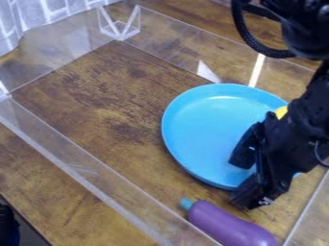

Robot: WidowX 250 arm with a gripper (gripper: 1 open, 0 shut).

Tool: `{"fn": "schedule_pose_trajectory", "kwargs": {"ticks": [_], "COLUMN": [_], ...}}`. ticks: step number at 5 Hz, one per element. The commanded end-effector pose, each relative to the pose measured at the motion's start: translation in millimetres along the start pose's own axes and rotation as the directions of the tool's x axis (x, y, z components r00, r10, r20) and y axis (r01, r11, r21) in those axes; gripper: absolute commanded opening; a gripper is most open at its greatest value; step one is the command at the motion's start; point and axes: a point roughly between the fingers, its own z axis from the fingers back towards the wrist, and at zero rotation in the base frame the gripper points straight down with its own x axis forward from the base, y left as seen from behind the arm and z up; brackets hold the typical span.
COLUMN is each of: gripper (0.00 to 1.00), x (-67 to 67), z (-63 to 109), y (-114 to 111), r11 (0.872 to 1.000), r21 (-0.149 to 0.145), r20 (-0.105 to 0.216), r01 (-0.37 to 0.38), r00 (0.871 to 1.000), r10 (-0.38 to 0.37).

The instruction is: Put the purple eggplant on the blue tray

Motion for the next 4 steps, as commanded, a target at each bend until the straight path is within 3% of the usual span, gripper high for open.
{"fn": "schedule_pose_trajectory", "kwargs": {"ticks": [1, 2, 4], "gripper": [1.00, 1.00, 1.00], "x": [11.7, 17.3, 14.4], "z": [26.9, 34.3, 20.6], "y": [0.1, -3.2, -10.8], "r11": [0.999, 0.998, 0.989], "r21": [0.050, 0.061, 0.096], "r20": [0.044, 0.040, 0.021], "r01": [0.006, 0.007, 0.114], "r00": [0.999, 0.999, 0.993], "r10": [-0.008, -0.010, -0.117]}}
